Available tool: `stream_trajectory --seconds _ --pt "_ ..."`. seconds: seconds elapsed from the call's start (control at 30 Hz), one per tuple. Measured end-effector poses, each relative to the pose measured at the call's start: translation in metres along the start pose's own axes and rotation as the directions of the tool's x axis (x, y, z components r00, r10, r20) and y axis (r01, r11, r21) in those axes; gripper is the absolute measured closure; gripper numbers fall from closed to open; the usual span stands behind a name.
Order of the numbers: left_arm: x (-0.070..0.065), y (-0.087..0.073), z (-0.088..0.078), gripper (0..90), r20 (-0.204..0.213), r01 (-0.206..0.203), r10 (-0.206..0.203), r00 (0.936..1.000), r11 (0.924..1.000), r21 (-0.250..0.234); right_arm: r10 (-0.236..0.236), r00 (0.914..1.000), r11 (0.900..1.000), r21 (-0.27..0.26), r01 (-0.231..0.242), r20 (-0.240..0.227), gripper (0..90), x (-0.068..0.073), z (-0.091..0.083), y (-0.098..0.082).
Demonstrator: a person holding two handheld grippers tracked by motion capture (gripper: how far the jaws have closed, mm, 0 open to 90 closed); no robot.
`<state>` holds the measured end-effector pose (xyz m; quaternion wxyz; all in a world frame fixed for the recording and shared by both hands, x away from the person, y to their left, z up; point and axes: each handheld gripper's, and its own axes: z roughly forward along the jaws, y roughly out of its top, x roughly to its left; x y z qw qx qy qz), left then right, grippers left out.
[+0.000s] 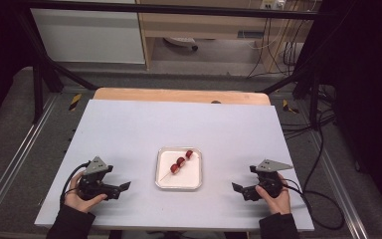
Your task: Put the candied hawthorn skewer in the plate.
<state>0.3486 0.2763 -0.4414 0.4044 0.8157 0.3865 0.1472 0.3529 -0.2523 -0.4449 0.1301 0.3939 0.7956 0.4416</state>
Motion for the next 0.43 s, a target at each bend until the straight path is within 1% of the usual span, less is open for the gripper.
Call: stream_trajectory --seconds 0.13,0.3,0.43 --pt "0.0036 -0.0080 -0.0018 6.1 -0.005 0.017 -0.017 0.9998 0.9998 -0.005 0.004 1.0000 1.000 0.008 -0.004 -0.002 0.5 0.0008 -0.0003 -0.0003" --pt "0.0047 -0.0090 0.0014 6.5 0.002 0.012 -0.012 0.9999 0.9998 0.017 0.000 1.0000 1.000 0.011 0.000 -0.001 0.5 0.0009 -0.0003 -0.0006" --pt "0.0034 -0.0086 0.0029 6.7 0.011 0.009 -0.010 0.9999 0.9998 0.020 -0.002 1.0000 1.000 0.019 0.002 -0.004 0.5 0.0009 0.0003 -0.0009"
